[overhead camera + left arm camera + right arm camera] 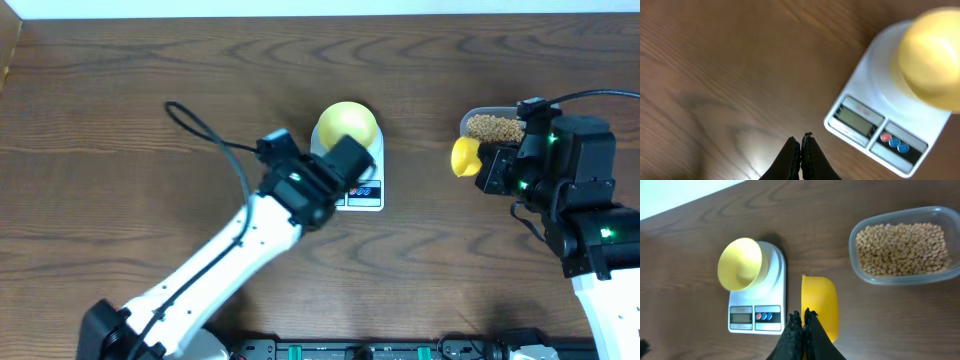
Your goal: Scoop item into bowl and weigh 50g on scale
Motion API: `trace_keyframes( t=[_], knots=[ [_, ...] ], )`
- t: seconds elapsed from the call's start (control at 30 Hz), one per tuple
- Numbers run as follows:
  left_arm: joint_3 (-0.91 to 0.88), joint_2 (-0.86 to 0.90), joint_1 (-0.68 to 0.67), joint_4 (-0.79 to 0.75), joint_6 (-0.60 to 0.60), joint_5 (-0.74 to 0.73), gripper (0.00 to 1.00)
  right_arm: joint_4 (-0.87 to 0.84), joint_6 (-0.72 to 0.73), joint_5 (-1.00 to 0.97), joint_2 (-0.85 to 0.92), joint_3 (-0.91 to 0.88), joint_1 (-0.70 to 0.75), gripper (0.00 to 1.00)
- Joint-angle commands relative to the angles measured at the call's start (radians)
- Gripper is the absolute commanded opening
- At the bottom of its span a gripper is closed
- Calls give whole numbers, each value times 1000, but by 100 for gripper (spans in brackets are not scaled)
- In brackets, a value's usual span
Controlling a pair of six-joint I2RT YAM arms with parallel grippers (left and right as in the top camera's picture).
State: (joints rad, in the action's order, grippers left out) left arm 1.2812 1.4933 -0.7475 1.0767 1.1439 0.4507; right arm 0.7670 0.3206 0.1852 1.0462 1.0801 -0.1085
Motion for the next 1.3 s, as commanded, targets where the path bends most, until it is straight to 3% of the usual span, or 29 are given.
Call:
trace_keyframes(
  t=[0.0, 0.1, 0.2, 0.33, 0.57, 0.73, 0.87, 0.9, 0.93, 1.27],
  knots=[
    [-6, -84, 90, 6, -157, -17, 7, -3, -19, -30, 1, 16, 7, 1],
    [-6, -125, 163, -25, -404, -134, 7, -5, 7, -47, 2, 16, 7, 1],
    [-6, -133, 216, -52, -564, -257, 7, -8, 34, -96, 2, 16, 7, 1],
    [-6, -132, 283, -71, -981, -505, 7, -18, 39, -127, 2, 16, 7, 1],
    [-6, -132, 377, -50, -1425, -816, 7, -24, 10, -134, 2, 16, 11, 1],
    [-6, -133, 452, 5, -1588, -903, 7, 10, -39, -130, 2, 16, 11, 1],
    [-6, -132, 511, 18, -1604, -899, 8, 28, -53, -130, 2, 16, 11, 1],
    [-6, -132, 522, 18, -1603, -899, 69, 35, -53, -130, 2, 16, 11, 1],
    [-6, -132, 529, 18, -1604, -899, 98, 43, -53, -130, 2, 16, 11, 1],
    [-6, -132, 535, 18, -1603, -899, 98, 110, -56, -126, 2, 16, 11, 1]
  ],
)
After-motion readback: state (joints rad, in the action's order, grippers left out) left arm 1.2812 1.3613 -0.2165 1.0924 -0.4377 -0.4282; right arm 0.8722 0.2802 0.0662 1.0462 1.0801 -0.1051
